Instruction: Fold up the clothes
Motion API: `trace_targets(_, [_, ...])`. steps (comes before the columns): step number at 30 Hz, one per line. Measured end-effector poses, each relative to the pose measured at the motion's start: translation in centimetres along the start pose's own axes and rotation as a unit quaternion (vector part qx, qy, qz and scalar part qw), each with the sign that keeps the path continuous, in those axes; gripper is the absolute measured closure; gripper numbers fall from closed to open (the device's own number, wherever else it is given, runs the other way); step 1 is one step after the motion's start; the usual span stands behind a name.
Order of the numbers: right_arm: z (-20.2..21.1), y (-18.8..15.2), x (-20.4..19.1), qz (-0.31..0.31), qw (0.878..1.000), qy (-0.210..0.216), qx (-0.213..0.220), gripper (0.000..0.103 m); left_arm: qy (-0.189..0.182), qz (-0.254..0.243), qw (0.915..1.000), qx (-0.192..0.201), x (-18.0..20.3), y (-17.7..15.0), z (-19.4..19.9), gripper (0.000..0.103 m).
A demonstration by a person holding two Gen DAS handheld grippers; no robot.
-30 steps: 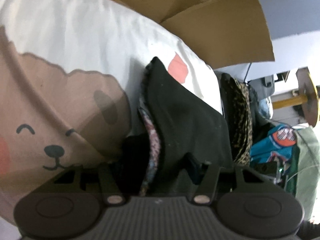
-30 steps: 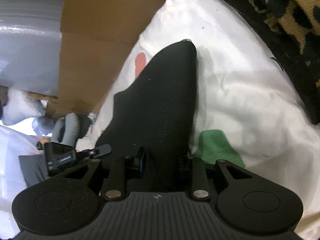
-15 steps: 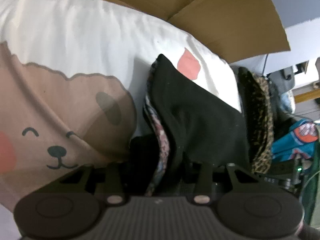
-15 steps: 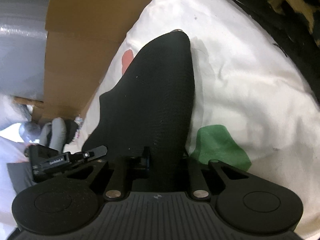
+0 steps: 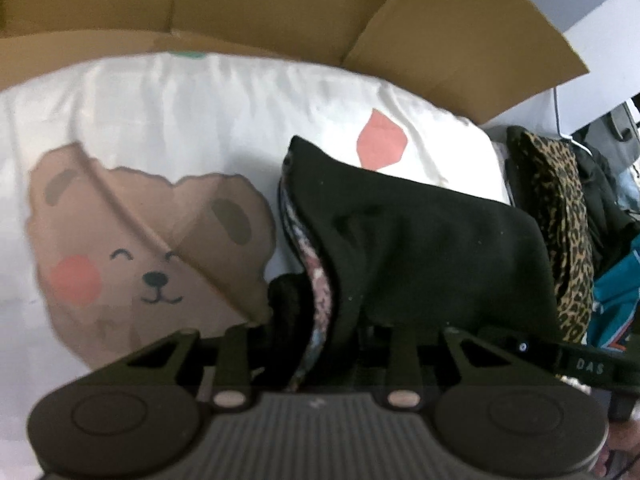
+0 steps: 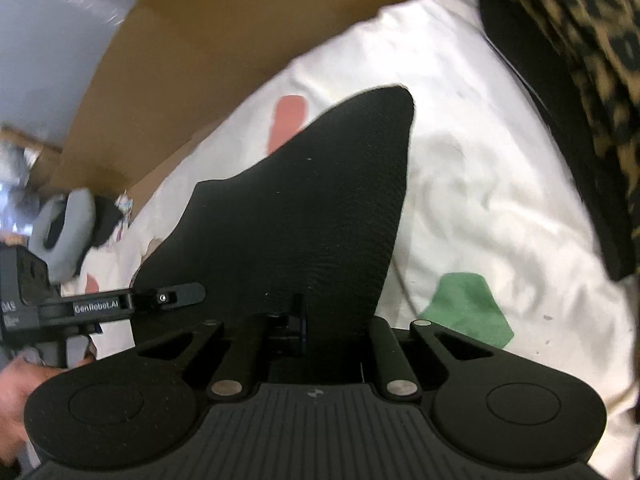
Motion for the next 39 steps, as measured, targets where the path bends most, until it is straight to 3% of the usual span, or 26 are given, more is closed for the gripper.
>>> trace_targets(9, [3.4,0.8,-6.6,0.064,0.998,0.001,-0.015,0.096,0.018,0.02,0.9986,0.045,0.4,-0.2,9.0,0.072])
trace_targets(19, [11.1,3.6,-15.4,0.113,0.993,0.025,0.026,0.096,0.015,0.048,0.9918,0.117,2.2,1.6,20.0,0.072])
trace_targets(39, [32.2,10.5,-30.5,0.233,0.962,0.051,0.13,0.096,-0.011,0.039,0.9629,0.267,11.8,3.8,42.4,0.072])
Point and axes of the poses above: each gripper's, at about its wrist camera, not at the fingertips, and z roughly against the way its jaws point, x to its right, y to its top, the point moved 8 cm from there along -z, roughly the way its jaws point, and after that the axes turned 9 degrees about y, right-handed, at the moved point
